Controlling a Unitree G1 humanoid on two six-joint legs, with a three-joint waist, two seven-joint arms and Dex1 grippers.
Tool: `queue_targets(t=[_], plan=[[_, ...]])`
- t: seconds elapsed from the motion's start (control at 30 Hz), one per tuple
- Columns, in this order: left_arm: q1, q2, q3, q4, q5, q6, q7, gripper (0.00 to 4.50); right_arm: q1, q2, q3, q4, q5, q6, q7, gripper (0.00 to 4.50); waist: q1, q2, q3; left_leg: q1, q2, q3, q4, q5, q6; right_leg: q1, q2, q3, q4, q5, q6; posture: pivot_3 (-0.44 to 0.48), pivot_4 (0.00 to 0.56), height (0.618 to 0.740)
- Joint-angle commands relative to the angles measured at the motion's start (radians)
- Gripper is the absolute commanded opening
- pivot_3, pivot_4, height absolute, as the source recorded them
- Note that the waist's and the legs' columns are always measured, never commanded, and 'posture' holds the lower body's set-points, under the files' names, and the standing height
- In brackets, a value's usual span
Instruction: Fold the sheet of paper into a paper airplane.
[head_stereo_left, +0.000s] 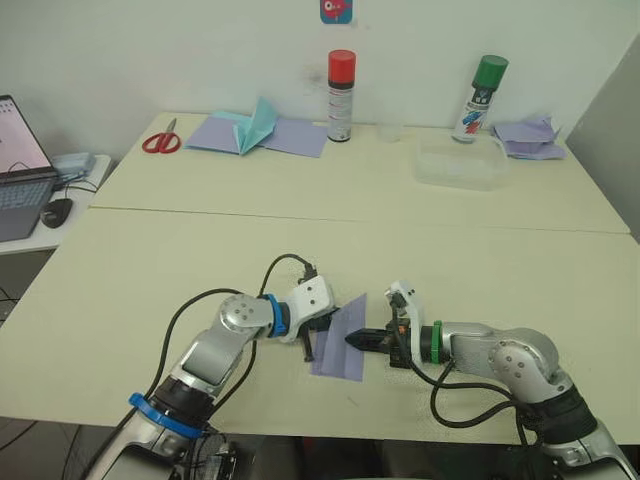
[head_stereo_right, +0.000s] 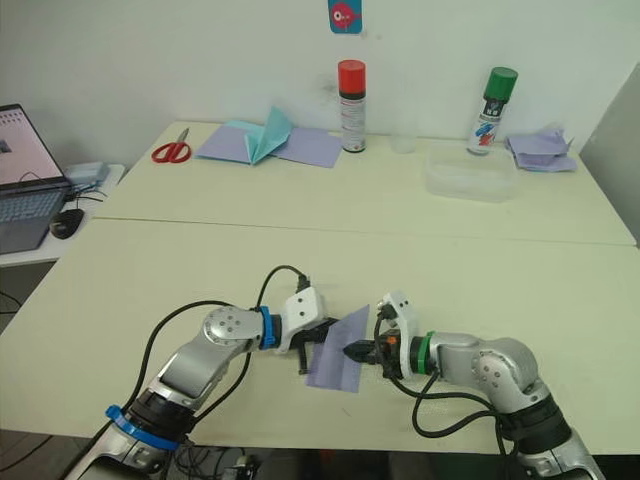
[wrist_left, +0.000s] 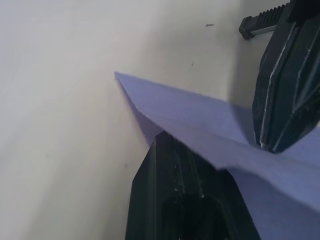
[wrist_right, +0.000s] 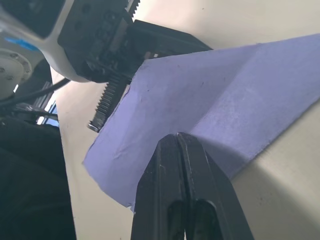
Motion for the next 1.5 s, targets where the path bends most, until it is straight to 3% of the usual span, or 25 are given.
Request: queue_targets(t=[0.03, 0.2, 0.4, 0.53, 0.77, 0.93, 1.07, 1.17, 1.3, 1.5], plan=[[0.023, 0.052, 0.061, 0.007, -0.036, 0.085, -0.013, 0.0, 0.008, 0.0, 0.013, 0.041, -0.09, -0.025, 0.013, 0.01, -0.001, 0.0, 0.0, 0.0, 0.0, 0.0, 0.0, 0.0, 0.0, 0.0, 0.0, 0.0, 0.0, 0.0, 0.0, 0.0, 0.15, 0.74], [-0.017, 0.084, 0.152, -0.078, -0.166, 0.176, -0.056, 0.0, 0.006, 0.006, 0.017, 0.054, -0.144, -0.037, 0.041, 0.01, -0.001, -0.004, 0.003, 0.0, 0.0, 0.0, 0.001, 0.001, 0.001, 0.0, 0.0, 0.0, 0.001, 0.0, 0.0, 0.0, 0.15, 0.74], [-0.091, 0.053, 0.136, -0.168, -0.236, 0.238, -0.069, 0.0, 0.001, 0.014, 0.01, 0.066, -0.188, -0.04, 0.065, 0.01, 0.008, -0.007, 0.005, -0.001, -0.001, 0.0, 0.002, 0.001, 0.001, 0.0, -0.001, 0.0, 0.0, 0.0, 0.0, 0.0, 0.15, 0.74], [-0.1, 0.032, 0.057, -0.19, -0.194, 0.234, -0.067, 0.0, -0.002, 0.021, 0.004, 0.069, -0.208, -0.039, 0.072, 0.01, 0.012, -0.007, 0.005, -0.001, -0.001, 0.001, 0.002, 0.001, 0.001, 0.0, -0.001, 0.001, 0.0, 0.001, 0.0, 0.0, 0.15, 0.74], [-0.059, 0.119, -0.098, -0.063, 0.01, 0.065, -0.074, 0.0, 0.016, -0.01, -0.009, 0.009, -0.221, -0.063, 0.117, 0.01, 0.015, -0.007, 0.005, -0.001, -0.001, 0.0, 0.002, 0.001, 0.001, -0.001, -0.001, 0.001, 0.001, 0.001, -0.001, 0.0, 0.15, 0.74], [-0.045, 0.11, -0.107, -0.001, 0.035, 0.012, -0.072, 0.0, 0.033, -0.105, 0.044, -0.071, -0.321, -0.304, 0.317, 0.01, 0.02, -0.005, 0.006, -0.002, -0.003, 0.001, 0.002, 0.001, 0.001, -0.001, -0.002, 0.0, 0.0, 0.001, -0.001, 0.0, 0.15, 0.74], [-0.031, 0.101, -0.108, 0.015, 0.034, -0.005, -0.078, 0.0, 0.077, -0.175, 0.098, -0.026, -0.461, -0.521, 0.437, 0.01, 0.02, -0.004, 0.007, -0.002, -0.002, 0.0, 0.001, 0.001, 0.001, -0.001, -0.001, 0.0, 0.0, 0.0, 0.0, 0.0, 0.15, 0.74], [-0.027, 0.094, -0.102, 0.022, 0.032, -0.008, -0.081, 0.0, 0.094, -0.171, 0.139, 0.049, -0.584, -0.6, 0.406, 0.01, 0.019, -0.004, 0.007, -0.002, -0.002, 0.0, 0.001, 0.001, 0.001, -0.001, -0.001, 0.0, 0.001, 0.0, 0.0, 0.0, 0.15, 0.74], [-0.026, 0.101, -0.111, 0.042, 0.058, -0.027, -0.088, 0.0, 0.084, -0.055, 0.068, 0.108, -0.557, -0.532, 0.312, 0.01, 0.015, -0.006, 0.005, 0.001, -0.001, 0.0, 0.002, 0.001, 0.001, 0.001, -0.001, 0.0, 0.002, 0.0, 0.0, 0.0, 0.15, 0.74], [-0.038, 0.115, -0.145, 0.087, 0.122, -0.073, -0.105, 0.0, 0.022, 0.072, -0.047, 0.214, -0.554, -0.44, 0.169, 0.01, 0.015, -0.005, 0.005, 0.018, -0.001, 0.001, 0.001, 0.002, 0.001, 0.011, -0.003, 0.001, 0.002, -0.003, -0.007, 0.0, 0.15, 0.74]])
